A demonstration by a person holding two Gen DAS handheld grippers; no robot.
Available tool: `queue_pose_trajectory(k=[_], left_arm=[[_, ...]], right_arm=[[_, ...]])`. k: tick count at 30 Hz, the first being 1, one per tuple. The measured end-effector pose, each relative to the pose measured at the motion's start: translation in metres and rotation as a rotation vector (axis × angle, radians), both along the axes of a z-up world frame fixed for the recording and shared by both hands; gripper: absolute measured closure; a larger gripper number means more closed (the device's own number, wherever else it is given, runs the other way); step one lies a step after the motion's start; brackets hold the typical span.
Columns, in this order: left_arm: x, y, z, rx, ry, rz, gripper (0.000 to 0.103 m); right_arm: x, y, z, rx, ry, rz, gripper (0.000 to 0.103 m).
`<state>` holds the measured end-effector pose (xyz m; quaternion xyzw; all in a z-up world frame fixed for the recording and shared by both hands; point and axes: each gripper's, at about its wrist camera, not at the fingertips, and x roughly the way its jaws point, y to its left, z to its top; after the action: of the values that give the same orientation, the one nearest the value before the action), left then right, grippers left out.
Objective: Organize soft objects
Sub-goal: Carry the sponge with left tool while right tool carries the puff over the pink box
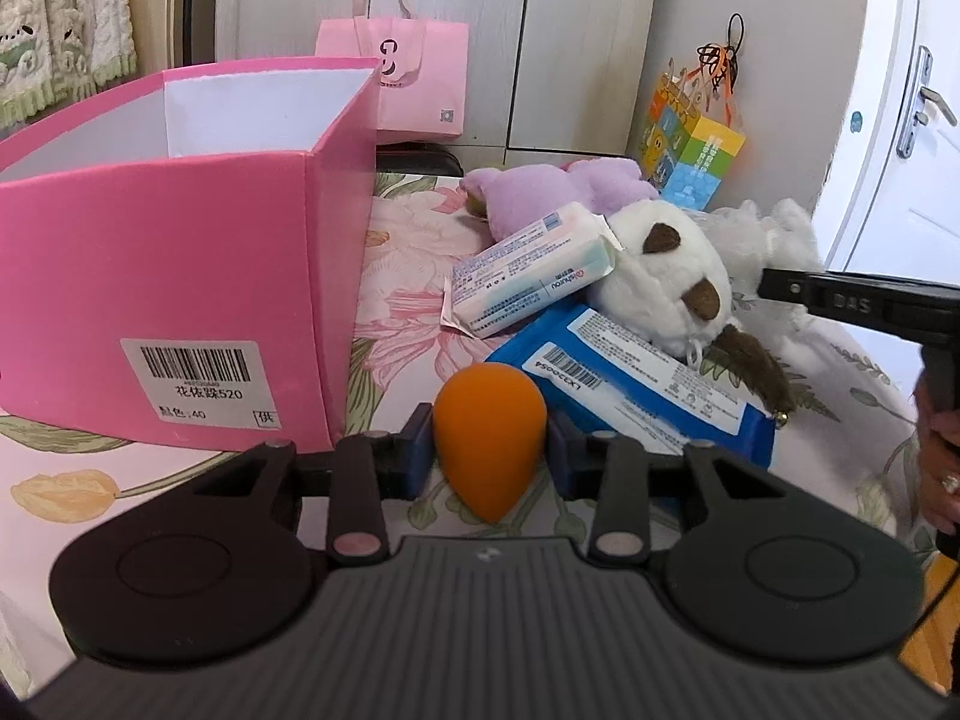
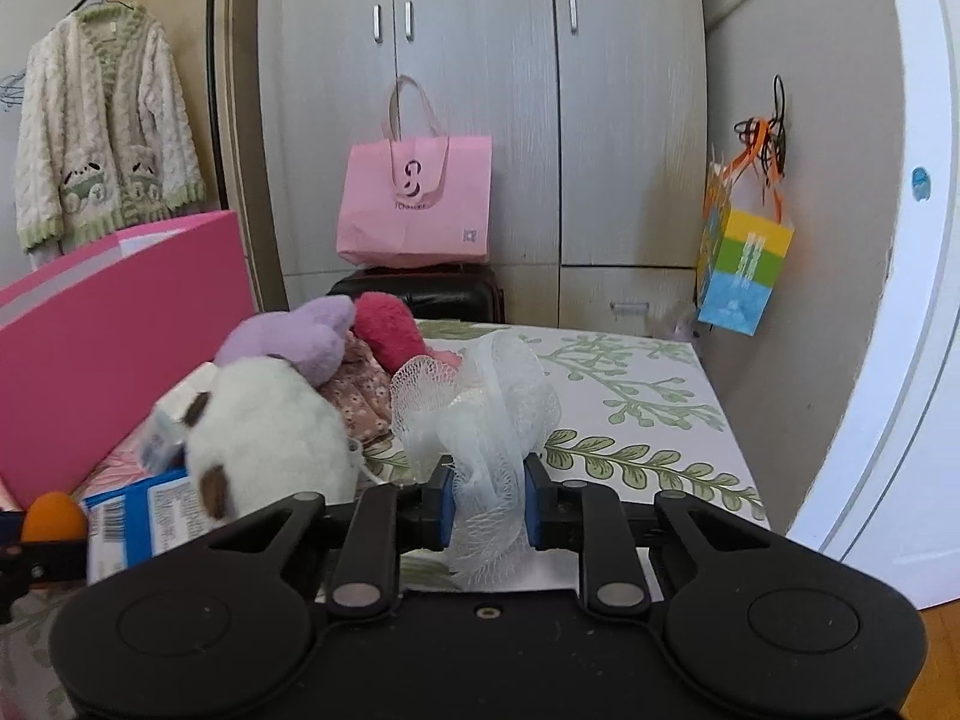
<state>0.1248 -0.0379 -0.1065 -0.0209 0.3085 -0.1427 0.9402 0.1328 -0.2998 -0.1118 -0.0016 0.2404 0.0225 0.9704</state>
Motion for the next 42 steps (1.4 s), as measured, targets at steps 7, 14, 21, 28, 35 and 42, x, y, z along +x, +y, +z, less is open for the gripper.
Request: queue_pose_trajectory(k=[7, 14, 21, 28, 35, 42], left_arm=[[-0.006, 0.004, 0.007, 0.003, 0.016, -0.004, 0.066], [-0.01, 0.014, 0.011, 0.033, 0.055, -0.034, 0.066], [-0.02, 0.025, 0.016, 0.054, 0.086, -0.063, 0.066], [-0.034, 0.037, 0.028, 0.099, 0.099, -0.108, 0.066], [-0.046, 0.066, 0.043, 0.126, 0.129, -0.133, 0.066], [-0.052, 0.102, 0.069, 0.132, 0.165, -0.154, 0.066]], right_arm=[[-0.026, 0.001, 0.006, -0.022, -0.003, -0.024, 0.077], [-0.059, 0.001, 0.017, 0.006, -0.01, -0.006, 0.077], [-0.081, 0.021, 0.029, 0.049, 0.052, 0.096, 0.077], [-0.081, 0.046, 0.043, 0.124, 0.159, 0.277, 0.077], [-0.074, 0.085, 0.032, 0.187, 0.319, 0.431, 0.077], [-0.075, 0.125, 0.034, 0.202, 0.385, 0.557, 0.077]])
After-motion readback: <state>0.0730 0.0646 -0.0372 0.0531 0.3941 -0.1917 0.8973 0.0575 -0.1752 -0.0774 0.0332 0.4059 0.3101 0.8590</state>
